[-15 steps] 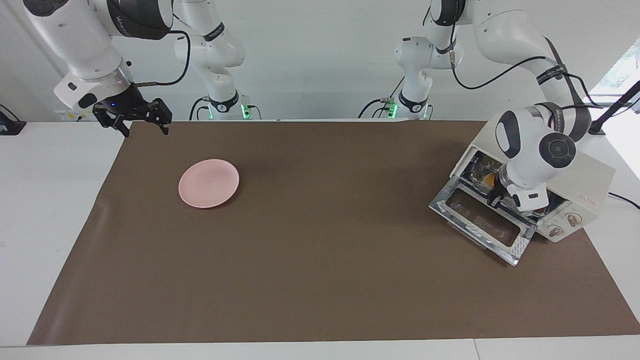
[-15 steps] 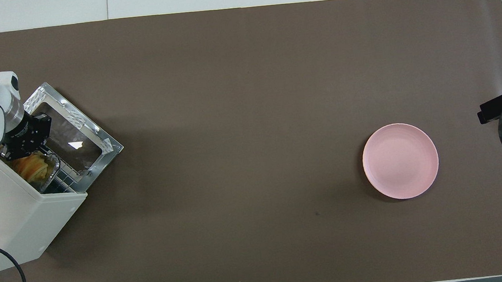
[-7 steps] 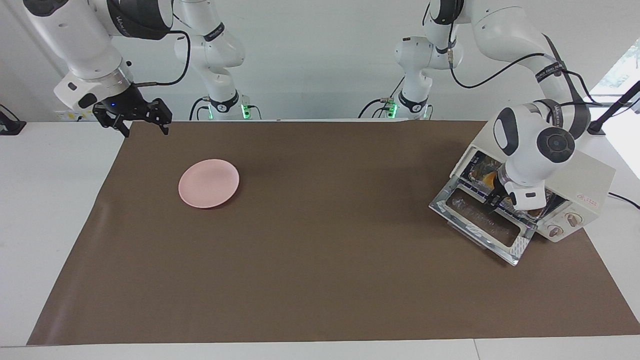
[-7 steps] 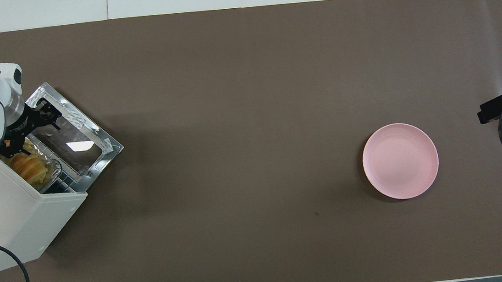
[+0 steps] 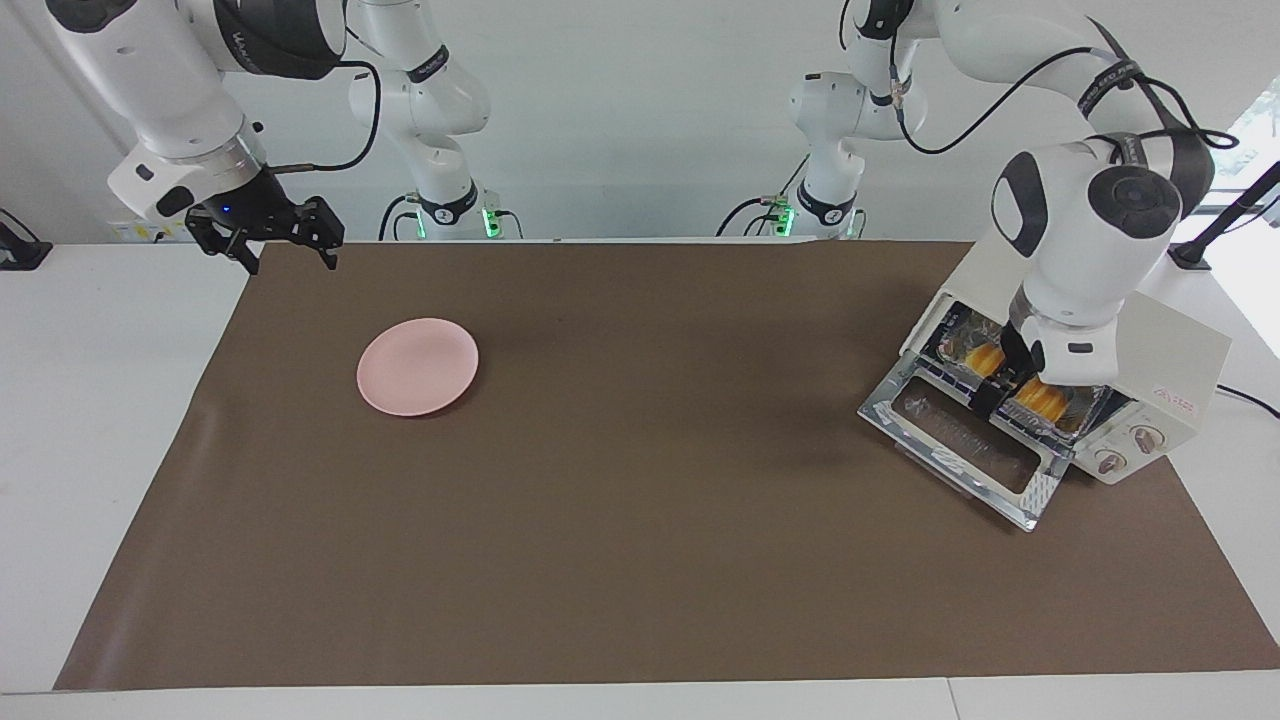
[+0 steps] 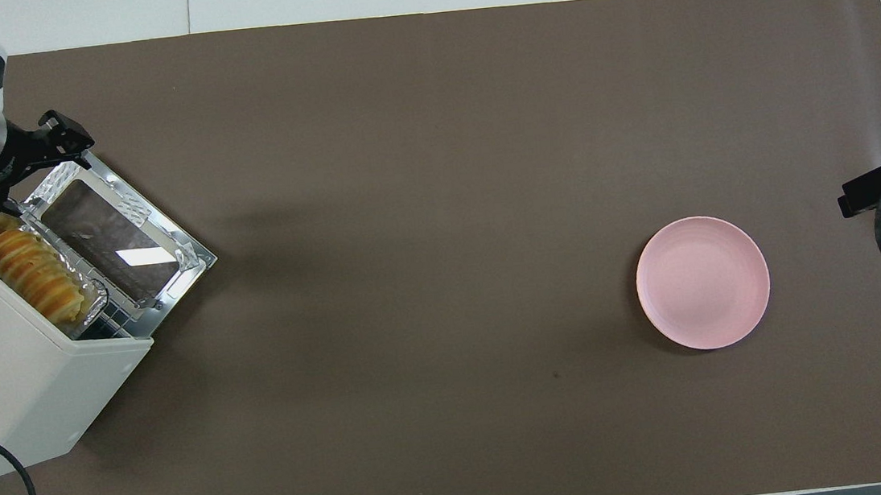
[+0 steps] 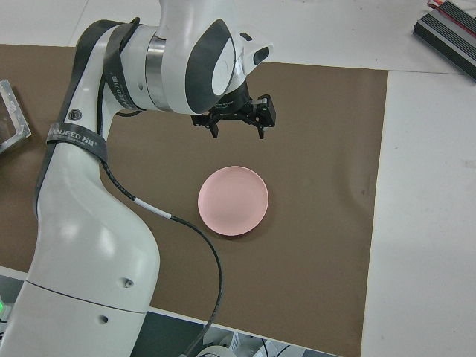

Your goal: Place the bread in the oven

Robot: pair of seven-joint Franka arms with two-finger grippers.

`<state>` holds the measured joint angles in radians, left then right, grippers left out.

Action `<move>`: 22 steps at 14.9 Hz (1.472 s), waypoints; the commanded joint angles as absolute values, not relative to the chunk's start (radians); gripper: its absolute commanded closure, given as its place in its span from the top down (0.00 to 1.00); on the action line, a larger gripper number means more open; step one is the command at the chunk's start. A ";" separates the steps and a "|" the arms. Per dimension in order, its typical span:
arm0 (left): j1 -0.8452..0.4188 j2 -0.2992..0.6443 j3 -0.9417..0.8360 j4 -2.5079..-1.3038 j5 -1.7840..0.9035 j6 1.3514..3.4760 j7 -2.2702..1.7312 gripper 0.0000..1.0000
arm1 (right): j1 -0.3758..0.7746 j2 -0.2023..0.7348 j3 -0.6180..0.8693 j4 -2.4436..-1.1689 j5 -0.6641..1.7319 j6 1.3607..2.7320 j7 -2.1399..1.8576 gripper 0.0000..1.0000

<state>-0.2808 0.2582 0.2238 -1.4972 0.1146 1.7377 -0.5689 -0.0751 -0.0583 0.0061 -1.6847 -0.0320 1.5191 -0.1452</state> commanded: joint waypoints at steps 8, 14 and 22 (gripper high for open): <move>-0.275 0.029 0.227 -1.502 0.095 1.416 -0.178 1.00 | -0.091 -0.077 0.018 -1.701 -0.026 1.513 -0.156 1.00; -0.009 -0.037 -0.016 -1.558 0.043 1.328 0.037 1.00 | -0.091 -0.077 0.018 -1.701 -0.028 1.513 -0.156 1.00; -0.018 -0.037 -0.026 -1.563 0.032 1.384 0.031 1.00 | -0.091 -0.077 0.018 -1.701 -0.026 1.513 -0.156 1.00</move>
